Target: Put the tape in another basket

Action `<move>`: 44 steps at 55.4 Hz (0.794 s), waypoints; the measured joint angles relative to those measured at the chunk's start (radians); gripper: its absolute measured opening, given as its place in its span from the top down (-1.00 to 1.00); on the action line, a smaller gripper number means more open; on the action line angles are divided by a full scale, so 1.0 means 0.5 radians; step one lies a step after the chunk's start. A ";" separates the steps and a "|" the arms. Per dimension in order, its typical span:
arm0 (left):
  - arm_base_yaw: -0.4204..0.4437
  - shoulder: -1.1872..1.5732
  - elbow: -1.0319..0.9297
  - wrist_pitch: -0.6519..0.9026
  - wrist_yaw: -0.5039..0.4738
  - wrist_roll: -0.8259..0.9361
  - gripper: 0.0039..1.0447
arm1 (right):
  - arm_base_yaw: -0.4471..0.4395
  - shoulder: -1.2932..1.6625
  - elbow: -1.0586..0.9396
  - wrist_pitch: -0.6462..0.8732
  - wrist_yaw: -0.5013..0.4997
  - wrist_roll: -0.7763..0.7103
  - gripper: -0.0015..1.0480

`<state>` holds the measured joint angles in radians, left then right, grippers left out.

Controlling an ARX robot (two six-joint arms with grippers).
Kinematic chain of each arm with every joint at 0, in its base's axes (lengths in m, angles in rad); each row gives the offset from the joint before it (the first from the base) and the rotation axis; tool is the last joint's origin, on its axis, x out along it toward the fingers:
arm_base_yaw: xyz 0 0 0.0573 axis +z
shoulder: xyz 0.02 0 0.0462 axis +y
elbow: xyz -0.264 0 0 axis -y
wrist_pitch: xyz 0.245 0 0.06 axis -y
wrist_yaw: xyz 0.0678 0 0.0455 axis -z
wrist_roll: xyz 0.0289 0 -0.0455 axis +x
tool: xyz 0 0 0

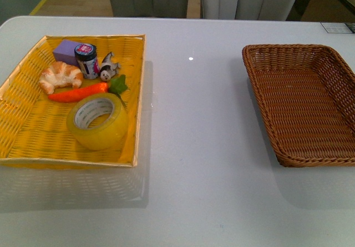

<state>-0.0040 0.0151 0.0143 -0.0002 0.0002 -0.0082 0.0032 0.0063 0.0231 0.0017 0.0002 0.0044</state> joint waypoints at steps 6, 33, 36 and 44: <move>0.000 0.000 0.000 0.000 0.000 0.000 -0.83 | 0.000 0.000 0.000 0.000 0.000 0.000 -0.83; 0.000 0.000 0.000 0.000 0.000 0.000 -0.83 | 0.000 0.000 0.000 0.000 0.000 0.000 -0.83; 0.061 0.073 0.056 -0.162 0.206 -0.153 -0.83 | 0.000 0.000 0.000 0.000 0.001 0.000 -0.83; 0.192 0.750 0.263 -0.120 0.575 -0.742 -0.83 | 0.000 -0.002 0.000 0.000 -0.002 0.000 -0.83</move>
<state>0.0921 0.3901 0.1459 -0.0601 0.2874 -0.3794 0.0032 0.0055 0.0231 0.0017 -0.0006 0.0044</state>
